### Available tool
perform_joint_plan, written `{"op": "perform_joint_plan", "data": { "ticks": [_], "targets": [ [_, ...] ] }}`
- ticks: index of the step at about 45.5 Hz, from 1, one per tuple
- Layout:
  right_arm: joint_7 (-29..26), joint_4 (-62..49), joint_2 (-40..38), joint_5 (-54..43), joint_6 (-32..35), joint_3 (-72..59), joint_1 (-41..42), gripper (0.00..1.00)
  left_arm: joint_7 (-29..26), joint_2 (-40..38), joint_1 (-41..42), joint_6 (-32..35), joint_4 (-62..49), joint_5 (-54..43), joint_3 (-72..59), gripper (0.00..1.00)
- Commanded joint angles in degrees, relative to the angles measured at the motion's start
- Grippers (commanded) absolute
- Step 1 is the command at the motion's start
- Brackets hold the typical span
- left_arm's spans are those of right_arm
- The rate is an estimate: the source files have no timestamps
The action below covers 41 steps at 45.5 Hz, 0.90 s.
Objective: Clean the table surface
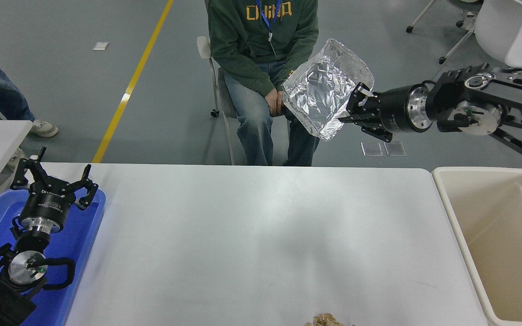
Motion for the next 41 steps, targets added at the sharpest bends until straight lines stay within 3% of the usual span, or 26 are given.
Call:
{"op": "perform_joint_plan", "data": {
  "ticks": [1,27,41],
  "targets": [
    [0.05,0.08,-0.23,-0.18,0.01,-0.78,-0.44,0.0,0.0,0.0,0.0,0.0,0.0,0.0,0.0,1.0],
    [0.13,-4.49,-3.57,-5.71,0.19,-2.09,-0.97,0.0,0.0,0.0,0.0,0.0,0.0,0.0,0.0,1.0],
    [0.13,-14.59,-4.98,-7.47,0.19,-2.27,-4.39,0.0,0.0,0.0,0.0,0.0,0.0,0.0,0.0,1.0]
  ]
}}
